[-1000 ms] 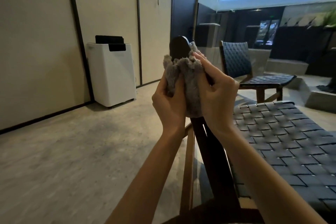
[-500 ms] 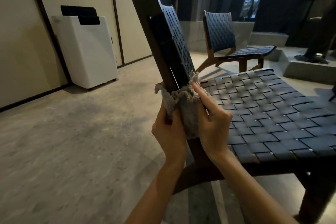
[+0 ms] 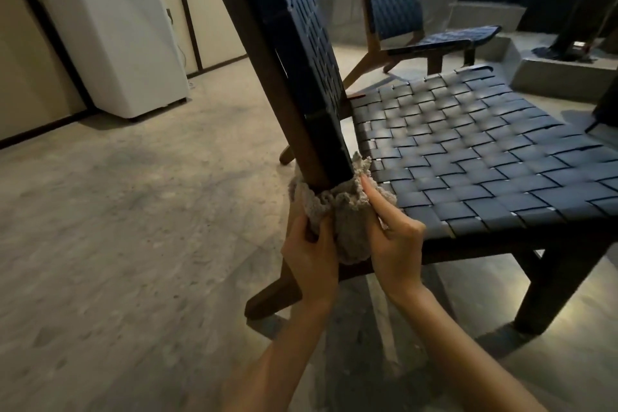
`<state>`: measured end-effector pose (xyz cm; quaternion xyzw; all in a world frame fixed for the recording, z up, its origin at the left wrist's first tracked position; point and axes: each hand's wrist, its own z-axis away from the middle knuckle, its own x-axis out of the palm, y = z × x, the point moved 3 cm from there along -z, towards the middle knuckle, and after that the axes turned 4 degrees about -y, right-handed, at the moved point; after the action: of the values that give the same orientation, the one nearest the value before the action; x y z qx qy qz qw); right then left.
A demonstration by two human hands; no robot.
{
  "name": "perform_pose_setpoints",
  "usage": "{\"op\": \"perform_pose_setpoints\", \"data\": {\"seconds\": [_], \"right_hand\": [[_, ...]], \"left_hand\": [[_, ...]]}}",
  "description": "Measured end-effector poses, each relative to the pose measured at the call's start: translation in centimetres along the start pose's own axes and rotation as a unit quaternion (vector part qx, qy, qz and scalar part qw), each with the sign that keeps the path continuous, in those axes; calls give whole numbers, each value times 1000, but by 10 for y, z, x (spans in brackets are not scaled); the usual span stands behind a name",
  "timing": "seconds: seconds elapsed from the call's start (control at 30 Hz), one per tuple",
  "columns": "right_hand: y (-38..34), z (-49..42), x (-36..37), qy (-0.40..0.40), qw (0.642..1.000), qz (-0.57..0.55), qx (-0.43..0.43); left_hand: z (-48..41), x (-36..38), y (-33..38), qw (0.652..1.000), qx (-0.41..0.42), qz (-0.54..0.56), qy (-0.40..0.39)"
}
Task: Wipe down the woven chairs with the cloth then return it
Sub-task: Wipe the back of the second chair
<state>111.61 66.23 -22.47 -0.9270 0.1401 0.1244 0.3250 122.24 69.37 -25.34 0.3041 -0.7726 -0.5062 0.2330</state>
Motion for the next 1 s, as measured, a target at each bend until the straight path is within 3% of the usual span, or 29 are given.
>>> {"op": "perform_pose_setpoints", "data": {"seconds": [0.3,0.6,1.0], "right_hand": [[-1,12,-1,25,997,-34,59],[-101,-87,18,104,987,-122,-20],[-205,-225,23,94,982,-135,-93]], "left_hand": [[7,1,7,999,-43,12,9],[-75,-20,112,986,65,83,133],[-186,-59,236,977,101,151,108]]}}
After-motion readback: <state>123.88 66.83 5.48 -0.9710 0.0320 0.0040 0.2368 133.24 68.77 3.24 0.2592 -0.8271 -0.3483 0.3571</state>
